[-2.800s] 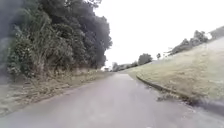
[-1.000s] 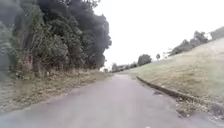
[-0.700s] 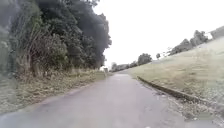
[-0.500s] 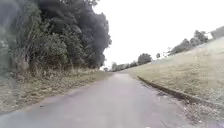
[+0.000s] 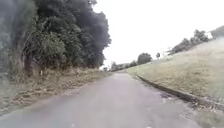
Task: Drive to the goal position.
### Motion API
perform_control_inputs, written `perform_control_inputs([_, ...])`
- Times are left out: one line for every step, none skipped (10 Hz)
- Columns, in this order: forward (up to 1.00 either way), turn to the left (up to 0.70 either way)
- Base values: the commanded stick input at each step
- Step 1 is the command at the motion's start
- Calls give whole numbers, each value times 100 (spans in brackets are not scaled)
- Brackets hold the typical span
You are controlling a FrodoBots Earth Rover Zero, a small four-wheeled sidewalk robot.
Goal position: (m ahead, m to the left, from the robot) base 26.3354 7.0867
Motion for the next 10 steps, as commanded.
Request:
perform_control_inputs([45, 0])
perform_control_inputs([45, 0])
perform_control_inputs([45, 0])
perform_control_inputs([45, 0])
perform_control_inputs([45, 0])
perform_control_inputs([45, 0])
perform_control_inputs([45, 0])
perform_control_inputs([45, 0])
perform_control_inputs([45, 0])
perform_control_inputs([45, 0])
